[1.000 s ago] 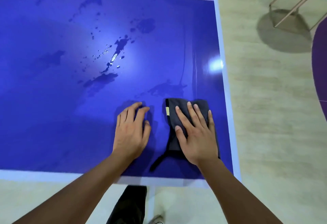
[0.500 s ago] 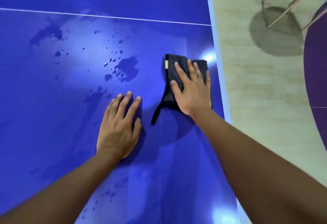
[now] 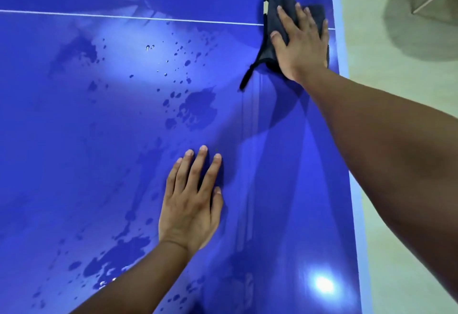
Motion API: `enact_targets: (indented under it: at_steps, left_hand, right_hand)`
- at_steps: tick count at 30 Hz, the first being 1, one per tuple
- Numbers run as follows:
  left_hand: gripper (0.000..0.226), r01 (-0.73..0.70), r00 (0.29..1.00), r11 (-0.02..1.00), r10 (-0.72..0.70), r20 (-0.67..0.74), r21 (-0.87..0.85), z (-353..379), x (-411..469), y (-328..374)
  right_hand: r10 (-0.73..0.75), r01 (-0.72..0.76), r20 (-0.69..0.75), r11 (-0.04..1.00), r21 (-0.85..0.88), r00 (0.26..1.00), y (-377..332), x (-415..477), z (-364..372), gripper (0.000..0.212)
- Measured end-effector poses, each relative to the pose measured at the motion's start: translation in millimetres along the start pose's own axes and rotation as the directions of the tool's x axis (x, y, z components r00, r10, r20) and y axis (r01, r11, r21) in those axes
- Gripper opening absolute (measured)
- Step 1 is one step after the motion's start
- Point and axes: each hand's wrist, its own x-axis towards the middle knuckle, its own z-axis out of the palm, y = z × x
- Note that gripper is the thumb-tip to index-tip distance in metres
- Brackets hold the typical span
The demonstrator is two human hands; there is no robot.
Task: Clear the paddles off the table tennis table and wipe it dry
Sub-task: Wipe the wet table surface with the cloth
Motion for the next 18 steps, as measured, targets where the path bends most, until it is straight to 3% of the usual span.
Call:
enact_targets:
  at_steps: [6, 11, 18]
  left_hand:
    - [0.055, 0.002, 1.0, 1.0, -0.002, 0.005, -0.011, -1, 3, -1]
    - [0.052, 0.012, 1.0, 0.998, -0.012, -0.005, -0.062, -3, 4, -1]
    - [0.046, 0.024, 0.996, 0.944, -0.052, -0.077, -0.329, -18, -13, -4]
  right_hand:
    - [-0.061, 0.061, -0.012, 0.998, 0.018, 0.998, -18, -27, 6, 0.06]
    - [-0.178, 0.179, -0.04, 0.983, 0.036, 0.983, -41, -115, 21, 0.058]
    - [-0.206, 0.209, -0.058, 0.977, 0.052, 0.977, -55, -270, 39, 0.058]
